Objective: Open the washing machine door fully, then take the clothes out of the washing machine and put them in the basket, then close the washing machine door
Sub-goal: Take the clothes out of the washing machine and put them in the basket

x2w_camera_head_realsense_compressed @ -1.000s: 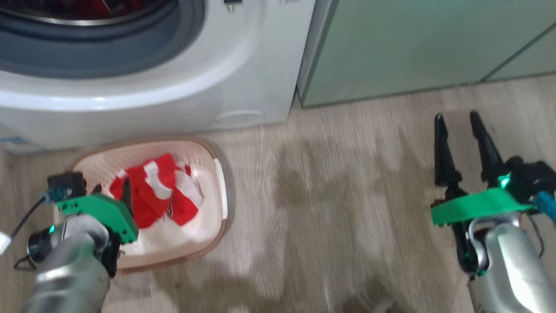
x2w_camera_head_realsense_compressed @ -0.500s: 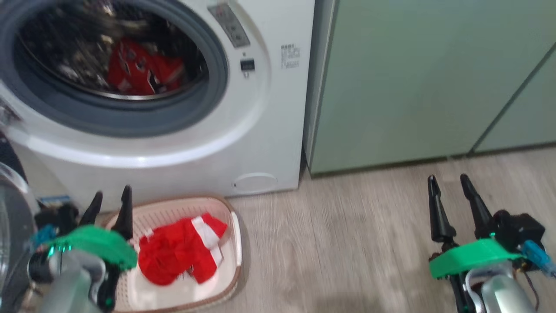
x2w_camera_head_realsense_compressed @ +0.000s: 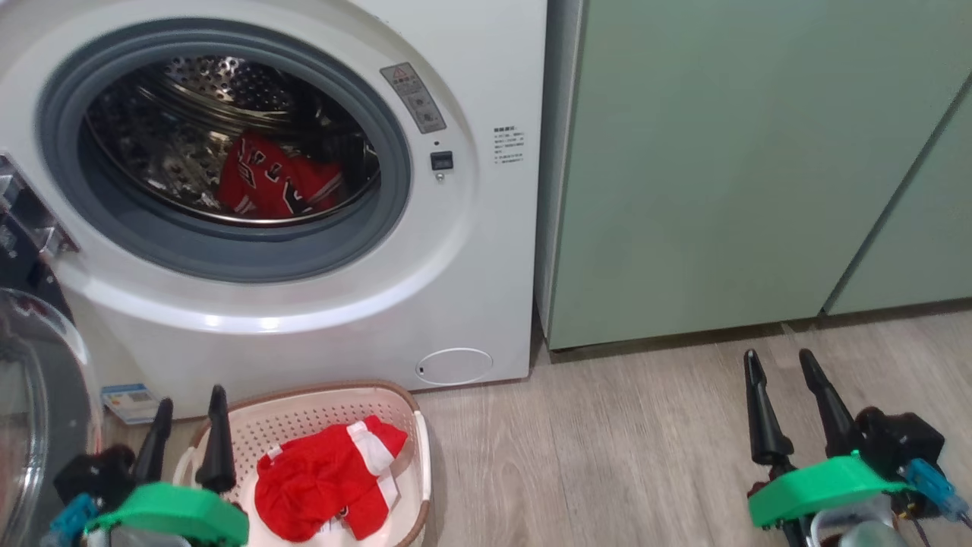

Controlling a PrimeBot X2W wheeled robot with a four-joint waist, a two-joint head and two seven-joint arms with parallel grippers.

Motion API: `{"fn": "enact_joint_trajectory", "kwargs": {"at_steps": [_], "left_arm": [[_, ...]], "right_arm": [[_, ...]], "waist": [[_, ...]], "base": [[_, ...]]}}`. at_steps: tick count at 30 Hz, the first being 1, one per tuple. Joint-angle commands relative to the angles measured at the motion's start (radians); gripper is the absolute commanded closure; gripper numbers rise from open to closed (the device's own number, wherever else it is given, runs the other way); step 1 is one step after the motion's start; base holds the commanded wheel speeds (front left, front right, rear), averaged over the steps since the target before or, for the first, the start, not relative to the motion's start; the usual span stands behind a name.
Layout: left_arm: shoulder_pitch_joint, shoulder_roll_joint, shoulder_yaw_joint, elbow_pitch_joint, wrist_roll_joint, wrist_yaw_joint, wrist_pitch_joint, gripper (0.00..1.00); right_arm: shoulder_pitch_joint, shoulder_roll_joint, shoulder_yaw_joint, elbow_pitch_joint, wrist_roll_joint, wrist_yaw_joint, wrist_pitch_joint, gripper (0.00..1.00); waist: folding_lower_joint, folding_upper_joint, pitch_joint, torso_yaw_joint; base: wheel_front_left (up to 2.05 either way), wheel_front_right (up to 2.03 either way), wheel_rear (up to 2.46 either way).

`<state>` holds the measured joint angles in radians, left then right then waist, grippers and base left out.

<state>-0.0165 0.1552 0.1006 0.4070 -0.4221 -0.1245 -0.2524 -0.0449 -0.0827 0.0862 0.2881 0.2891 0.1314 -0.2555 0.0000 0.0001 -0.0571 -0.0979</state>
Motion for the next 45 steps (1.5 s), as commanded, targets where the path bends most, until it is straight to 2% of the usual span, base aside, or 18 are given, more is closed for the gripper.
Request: {"fn": "enact_joint_trajectory", "kwargs": {"at_steps": [1, 6, 20, 25, 33, 45], "left_arm": [[-0.020, 0.004, 0.049, -0.042, 0.016, -0.006, -0.009, 0.00], [0.007, -0.021, 0.062, -0.058, 0.042, -0.006, -0.009, 0.00], [-0.004, -0.043, 0.065, -0.053, 0.061, -0.006, -0.009, 0.00], [-0.044, -0.043, 0.040, 0.020, 0.065, -0.006, -0.008, 0.00], [-0.246, -0.015, -0.016, 0.169, 0.077, -0.006, 0.086, 0.00], [-0.781, 0.112, -0.073, 0.399, 0.064, -0.006, 0.324, 0.00]], "right_arm": [[-0.011, 0.001, 0.022, -0.032, 0.002, -0.001, -0.006, 0.00], [0.002, 0.001, 0.013, -0.033, 0.000, -0.001, -0.006, 0.00], [-0.008, 0.005, 0.015, -0.033, 0.003, -0.001, -0.006, 0.00], [-0.011, 0.007, 0.021, -0.028, 0.005, -0.001, -0.006, 0.00], [-0.040, 0.004, 0.028, -0.029, 0.007, -0.001, -0.006, 0.00], [-0.186, 0.016, -0.012, -0.080, -0.002, -0.001, -0.006, 0.00]], "waist": [[0.0000, -0.0001, -0.007, 0.007], [0.0000, -0.0001, -0.015, 0.027], [0.0000, -0.0001, -0.007, 0.052], [0.0000, -0.0001, 0.007, 0.046], [0.0000, -0.0001, 0.090, 0.005], [0.0000, -0.0001, 0.412, -0.094]], "base": [[0.00, 0.00, 0.00], [0.00, 0.00, 0.00], [0.00, 0.00, 0.00], [0.00, 0.00, 0.00], [0.00, 0.00, 0.00], [0.00, 0.00, 0.00]]}}
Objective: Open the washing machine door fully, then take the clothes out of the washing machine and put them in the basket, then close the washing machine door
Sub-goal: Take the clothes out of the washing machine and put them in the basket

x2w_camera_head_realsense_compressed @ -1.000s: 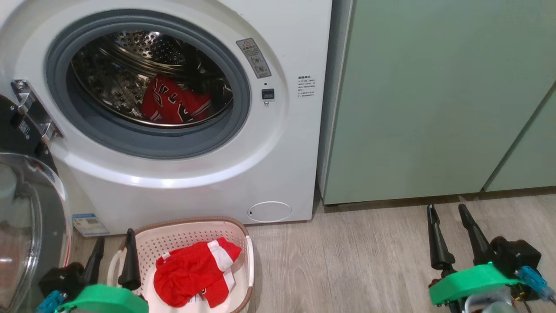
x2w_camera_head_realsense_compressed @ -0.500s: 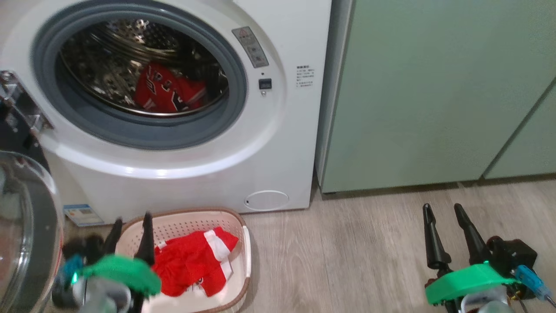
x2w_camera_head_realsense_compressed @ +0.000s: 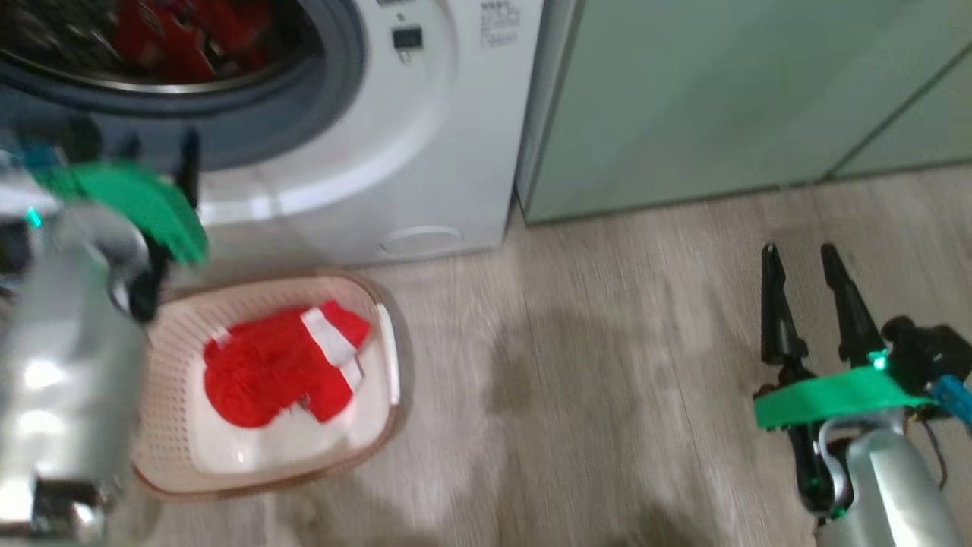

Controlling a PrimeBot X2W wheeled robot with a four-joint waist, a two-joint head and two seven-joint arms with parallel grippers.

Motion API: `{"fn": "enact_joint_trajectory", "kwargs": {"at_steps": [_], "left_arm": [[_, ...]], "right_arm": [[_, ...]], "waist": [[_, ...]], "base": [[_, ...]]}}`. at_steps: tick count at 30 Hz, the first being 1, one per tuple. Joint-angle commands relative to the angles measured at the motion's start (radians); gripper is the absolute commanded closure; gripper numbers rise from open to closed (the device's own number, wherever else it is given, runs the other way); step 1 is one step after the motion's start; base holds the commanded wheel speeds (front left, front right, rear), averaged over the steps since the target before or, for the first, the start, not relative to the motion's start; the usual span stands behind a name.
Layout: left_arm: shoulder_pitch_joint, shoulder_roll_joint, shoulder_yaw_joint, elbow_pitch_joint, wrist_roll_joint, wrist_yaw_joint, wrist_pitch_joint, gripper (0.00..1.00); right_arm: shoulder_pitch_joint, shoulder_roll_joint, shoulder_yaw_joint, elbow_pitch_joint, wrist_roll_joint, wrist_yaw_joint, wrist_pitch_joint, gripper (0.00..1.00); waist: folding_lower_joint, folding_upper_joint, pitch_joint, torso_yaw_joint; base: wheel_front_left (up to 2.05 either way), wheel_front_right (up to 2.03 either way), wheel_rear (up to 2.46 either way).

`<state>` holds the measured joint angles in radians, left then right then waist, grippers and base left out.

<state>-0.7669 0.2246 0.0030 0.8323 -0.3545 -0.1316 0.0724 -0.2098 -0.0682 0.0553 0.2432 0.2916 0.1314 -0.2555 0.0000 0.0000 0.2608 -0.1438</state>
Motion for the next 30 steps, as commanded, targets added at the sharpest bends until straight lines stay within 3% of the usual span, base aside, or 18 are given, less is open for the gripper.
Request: {"fn": "enact_joint_trajectory", "kwargs": {"at_steps": [1, 8, 17, 30], "left_arm": [[-0.076, 0.056, 0.024, -0.008, -0.006, 0.001, 0.016, 0.00], [-0.339, 0.155, -0.002, 0.111, 0.023, 0.002, 0.086, 0.00], [-0.580, 0.240, -0.049, 0.194, 0.052, 0.001, 0.179, 0.00], [-0.849, 0.319, -0.111, 0.260, 0.044, 0.001, 0.321, 0.00]], "right_arm": [[-0.035, 0.003, 0.018, -0.040, -0.005, -0.001, -0.006, 0.00], [-0.119, 0.013, 0.014, -0.074, -0.003, -0.001, -0.006, 0.00], [-0.197, 0.017, -0.001, -0.112, 0.004, -0.001, -0.006, 0.00], [-0.264, 0.018, -0.005, -0.145, 0.051, -0.001, -0.006, 0.00]], "waist": [[0.0000, 0.0000, 0.123, -0.059], [0.0000, 0.0000, 0.280, -0.114], [0.0000, 0.0000, 0.429, -0.144], [0.0000, 0.0000, 0.584, -0.178]], "base": [[0.00, 0.00, 0.00], [0.00, 0.00, 0.00], [0.00, 0.00, 0.00], [0.00, 0.00, 0.00]]}}
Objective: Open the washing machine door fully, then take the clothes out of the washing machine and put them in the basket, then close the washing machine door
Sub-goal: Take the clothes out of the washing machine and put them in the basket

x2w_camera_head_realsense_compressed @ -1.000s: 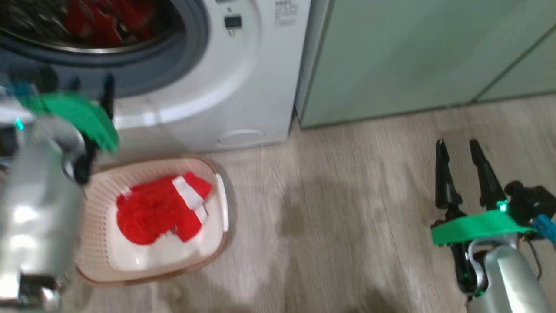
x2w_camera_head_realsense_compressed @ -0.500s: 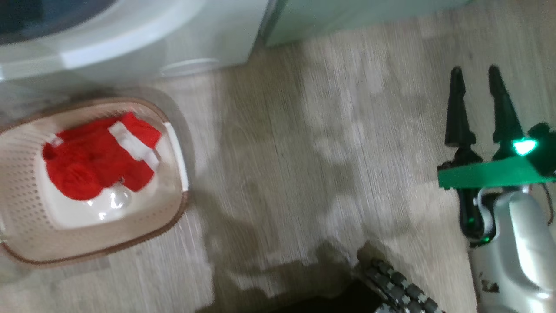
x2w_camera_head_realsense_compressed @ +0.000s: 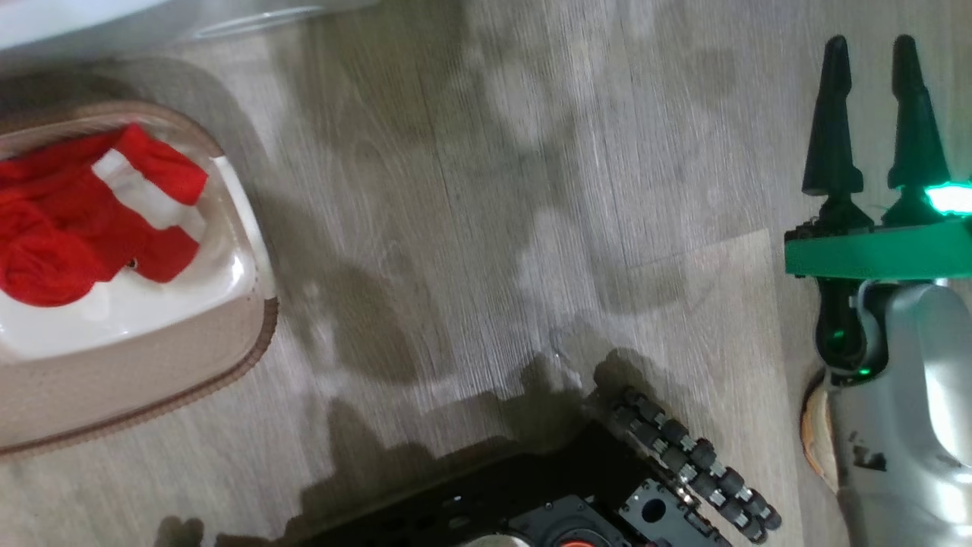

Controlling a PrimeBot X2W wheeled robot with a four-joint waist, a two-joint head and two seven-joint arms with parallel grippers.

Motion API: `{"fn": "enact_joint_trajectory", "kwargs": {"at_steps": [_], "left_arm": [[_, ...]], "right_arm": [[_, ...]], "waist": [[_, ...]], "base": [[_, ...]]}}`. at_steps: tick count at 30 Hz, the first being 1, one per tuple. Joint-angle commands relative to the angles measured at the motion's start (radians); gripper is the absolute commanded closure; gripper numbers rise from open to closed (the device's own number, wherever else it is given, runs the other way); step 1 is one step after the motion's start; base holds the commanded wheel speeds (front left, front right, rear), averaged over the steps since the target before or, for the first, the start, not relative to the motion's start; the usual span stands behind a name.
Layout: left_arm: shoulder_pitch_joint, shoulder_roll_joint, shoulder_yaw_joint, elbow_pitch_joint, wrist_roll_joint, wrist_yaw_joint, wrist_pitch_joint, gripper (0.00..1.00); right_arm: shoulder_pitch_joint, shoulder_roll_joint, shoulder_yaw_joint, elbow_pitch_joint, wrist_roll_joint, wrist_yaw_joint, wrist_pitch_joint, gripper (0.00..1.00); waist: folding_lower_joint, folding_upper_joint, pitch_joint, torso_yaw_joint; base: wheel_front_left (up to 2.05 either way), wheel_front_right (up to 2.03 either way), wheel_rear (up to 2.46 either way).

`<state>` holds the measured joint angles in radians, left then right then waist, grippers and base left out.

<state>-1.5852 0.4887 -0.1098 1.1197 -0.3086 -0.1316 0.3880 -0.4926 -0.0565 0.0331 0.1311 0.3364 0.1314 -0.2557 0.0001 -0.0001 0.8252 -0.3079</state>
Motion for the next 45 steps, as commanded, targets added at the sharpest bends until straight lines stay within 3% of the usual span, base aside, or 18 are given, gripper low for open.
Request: {"fn": "enact_joint_trajectory", "kwargs": {"at_steps": [1, 15, 16, 18, 32, 45], "left_arm": [[-0.042, 0.062, 0.000, -0.021, 0.000, 0.002, 0.012, 0.00], [-0.154, 0.086, -0.017, 0.051, -0.006, 0.034, 0.113, 0.00], [-0.153, 0.085, -0.022, 0.057, -0.004, 0.034, 0.121, 0.16], [-0.149, 0.078, -0.029, 0.063, -0.004, 0.032, 0.125, 1.00], [-0.031, 0.021, -0.026, 0.049, -0.076, 0.006, 0.001, 1.00], [0.307, -0.034, -0.129, -0.120, -0.305, 0.001, -0.070, 1.00]], "right_arm": [[0.017, 0.006, 0.021, -0.033, 0.012, -0.001, -0.006, 0.00], [0.007, 0.006, 0.047, -0.023, 0.039, -0.001, -0.006, 0.00], [0.007, 0.006, 0.047, -0.023, 0.039, -0.001, -0.006, 0.00], [0.008, 0.006, 0.048, -0.022, 0.038, -0.001, -0.006, 0.00], [0.032, 0.006, 0.028, -0.004, 0.003, -0.001, -0.006, 0.00], [0.111, 0.006, 0.024, 0.032, -0.035, -0.001, -0.006, 0.00]], "waist": [[-0.0001, 0.0001, 0.027, -0.018], [-0.0001, 0.0001, 0.071, -0.037], [-0.0001, 0.0001, 0.070, -0.036], [-0.0001, 0.0001, 0.065, -0.033], [-0.0001, 0.0001, -0.051, 0.015], [-0.0001, 0.0001, -0.285, 0.087]], "base": [[0.00, 0.00, 0.00], [0.00, 0.00, 0.00], [0.00, 0.00, 0.00], [0.00, 0.00, 0.00], [0.00, 0.00, 0.00], [0.00, 0.00, 0.00]]}}
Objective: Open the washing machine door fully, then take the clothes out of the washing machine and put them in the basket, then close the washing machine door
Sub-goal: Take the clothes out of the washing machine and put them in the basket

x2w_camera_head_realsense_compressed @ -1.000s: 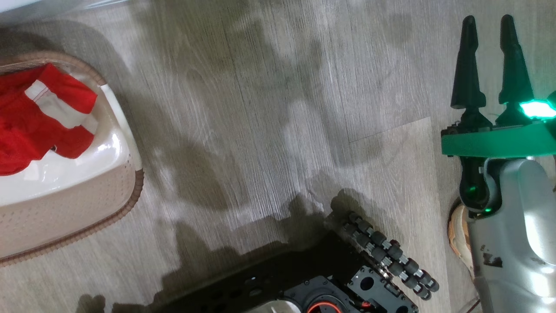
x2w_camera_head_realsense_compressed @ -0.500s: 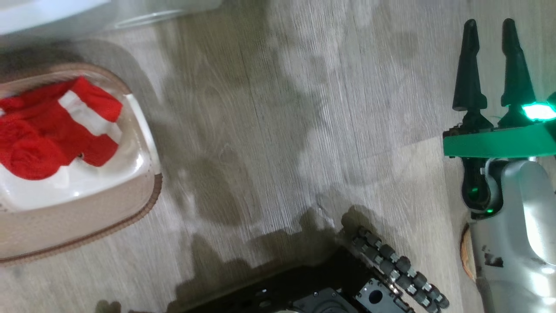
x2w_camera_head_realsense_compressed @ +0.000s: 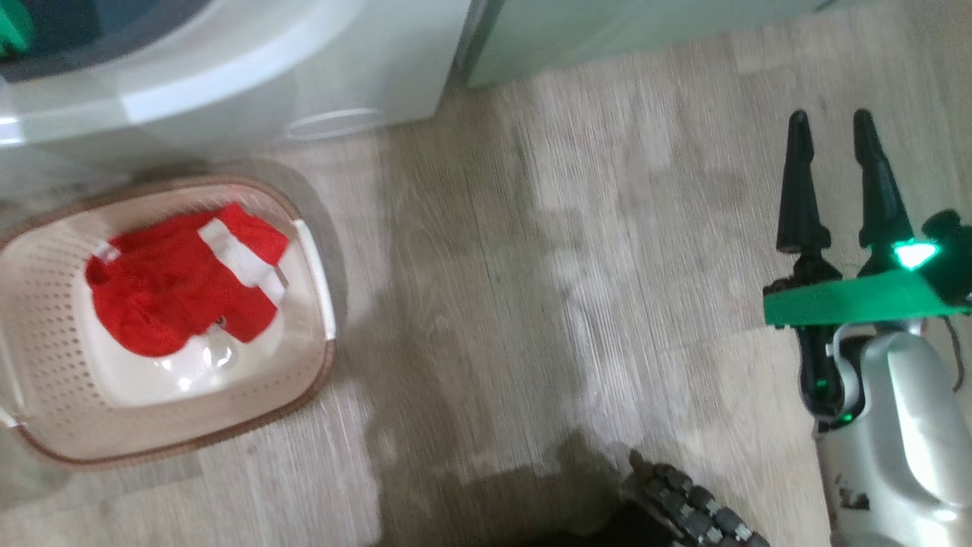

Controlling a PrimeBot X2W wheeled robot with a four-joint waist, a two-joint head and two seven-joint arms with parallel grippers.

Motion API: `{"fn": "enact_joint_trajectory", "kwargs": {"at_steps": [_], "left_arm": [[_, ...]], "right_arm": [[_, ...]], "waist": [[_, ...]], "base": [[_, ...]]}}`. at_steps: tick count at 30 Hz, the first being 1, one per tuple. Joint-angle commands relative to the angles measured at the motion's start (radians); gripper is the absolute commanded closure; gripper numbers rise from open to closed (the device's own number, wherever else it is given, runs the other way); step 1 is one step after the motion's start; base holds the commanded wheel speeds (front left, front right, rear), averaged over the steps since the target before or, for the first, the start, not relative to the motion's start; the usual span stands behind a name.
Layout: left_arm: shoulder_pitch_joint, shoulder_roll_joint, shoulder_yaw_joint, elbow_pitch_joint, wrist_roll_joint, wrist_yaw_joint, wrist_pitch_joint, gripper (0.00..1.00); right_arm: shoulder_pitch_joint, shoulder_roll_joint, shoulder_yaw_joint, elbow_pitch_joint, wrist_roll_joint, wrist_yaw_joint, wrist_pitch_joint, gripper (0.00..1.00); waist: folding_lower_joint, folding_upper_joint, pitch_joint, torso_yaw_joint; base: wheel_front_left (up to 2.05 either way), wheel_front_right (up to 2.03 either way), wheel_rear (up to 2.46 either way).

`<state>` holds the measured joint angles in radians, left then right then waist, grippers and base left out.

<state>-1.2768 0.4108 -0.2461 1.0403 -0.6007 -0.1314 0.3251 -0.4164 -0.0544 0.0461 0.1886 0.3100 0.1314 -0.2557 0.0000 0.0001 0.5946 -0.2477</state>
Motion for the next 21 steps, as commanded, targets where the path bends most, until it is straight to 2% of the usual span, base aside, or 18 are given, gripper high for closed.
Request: {"fn": "enact_joint_trajectory", "kwargs": {"at_steps": [1, 10, 15, 21], "left_arm": [[0.026, 0.043, -0.002, -0.054, -0.028, 0.001, -0.013, 1.00], [0.271, 0.025, -0.068, -0.127, -0.116, 0.001, -0.090, 1.00], [0.395, 0.005, -0.087, -0.127, -0.112, 0.001, -0.163, 1.00], [0.548, -0.043, -0.136, -0.116, -0.090, 0.020, -0.193, 1.00]], "right_arm": [[0.042, 0.004, 0.011, -0.023, -0.012, -0.001, -0.006, 0.00], [0.119, -0.013, 0.010, 0.004, -0.027, -0.001, -0.006, 0.00], [0.170, -0.032, 0.011, 0.015, -0.024, -0.001, -0.006, 0.00], [0.221, -0.049, 0.005, 0.024, -0.017, -0.001, -0.006, 0.00]], "waist": [[0.0000, -0.0001, -0.073, 0.031], [0.0000, -0.0001, -0.226, 0.078], [0.0000, -0.0001, -0.312, 0.104], [0.0000, -0.0001, -0.397, 0.134]], "base": [[0.00, 0.00, 0.00], [0.00, 0.00, 0.00], [0.00, 0.00, 0.00], [0.00, 0.00, 0.00]]}}
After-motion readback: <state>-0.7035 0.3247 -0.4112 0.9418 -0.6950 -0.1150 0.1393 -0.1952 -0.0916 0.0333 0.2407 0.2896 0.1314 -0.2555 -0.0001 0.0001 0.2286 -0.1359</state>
